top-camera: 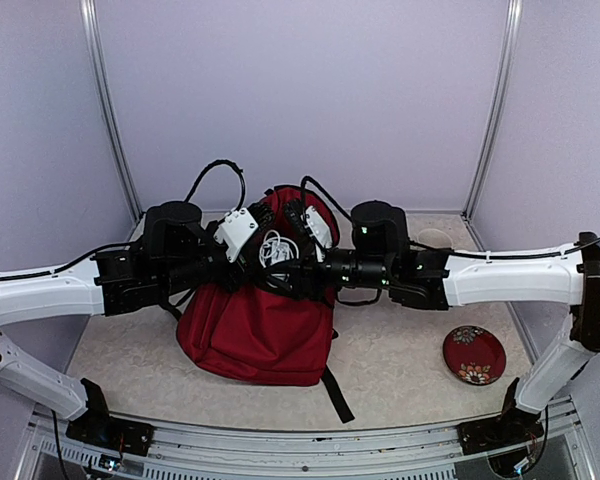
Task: Pack the student bag
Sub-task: Place the charger in the lower front pocket of the bag.
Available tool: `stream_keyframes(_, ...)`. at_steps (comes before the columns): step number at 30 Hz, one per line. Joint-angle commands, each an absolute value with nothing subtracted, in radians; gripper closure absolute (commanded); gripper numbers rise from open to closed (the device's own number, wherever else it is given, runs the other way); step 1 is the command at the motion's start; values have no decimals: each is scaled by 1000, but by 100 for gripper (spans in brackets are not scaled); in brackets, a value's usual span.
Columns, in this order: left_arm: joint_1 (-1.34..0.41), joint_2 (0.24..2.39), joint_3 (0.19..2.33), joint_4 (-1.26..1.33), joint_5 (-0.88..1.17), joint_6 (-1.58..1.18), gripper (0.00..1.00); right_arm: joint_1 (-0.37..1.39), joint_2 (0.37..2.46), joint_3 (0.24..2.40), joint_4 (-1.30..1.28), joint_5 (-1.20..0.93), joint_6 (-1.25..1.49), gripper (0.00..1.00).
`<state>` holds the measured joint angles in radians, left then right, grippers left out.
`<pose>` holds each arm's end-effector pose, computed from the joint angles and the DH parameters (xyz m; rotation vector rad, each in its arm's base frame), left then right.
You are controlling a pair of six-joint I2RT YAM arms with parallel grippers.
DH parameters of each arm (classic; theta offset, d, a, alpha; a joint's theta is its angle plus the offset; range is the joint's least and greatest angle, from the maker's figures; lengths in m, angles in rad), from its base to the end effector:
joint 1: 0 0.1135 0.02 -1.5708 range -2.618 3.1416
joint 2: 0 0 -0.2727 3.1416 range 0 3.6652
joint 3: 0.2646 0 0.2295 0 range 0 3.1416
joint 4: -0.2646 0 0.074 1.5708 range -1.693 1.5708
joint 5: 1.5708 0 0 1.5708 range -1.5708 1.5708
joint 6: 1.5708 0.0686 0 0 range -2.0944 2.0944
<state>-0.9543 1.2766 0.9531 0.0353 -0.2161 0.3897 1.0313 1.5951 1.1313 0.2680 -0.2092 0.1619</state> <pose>0.1885 -0.2405 0.3209 1.0347 1.5414 -0.1921 0.1881 0.3419 0.3133 -0.9377 1.6350 1.0294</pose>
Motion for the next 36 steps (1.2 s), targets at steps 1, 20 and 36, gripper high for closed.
stream_keyframes(1, -963, 1252, 1026, 170, -144, 368, 100, 1040, 1578, 1066, 105, -205, 123, 78)
stream_keyframes(20, -960, 1250, 1031, 160, -117, 360, 100, 1030, 1686, 1593, -582, -162, 100, 5)
stream_keyframes(36, -960, 1256, 1032, 158, -115, 362, 100, 960, 1515, 1394, -520, -283, 352, 60)
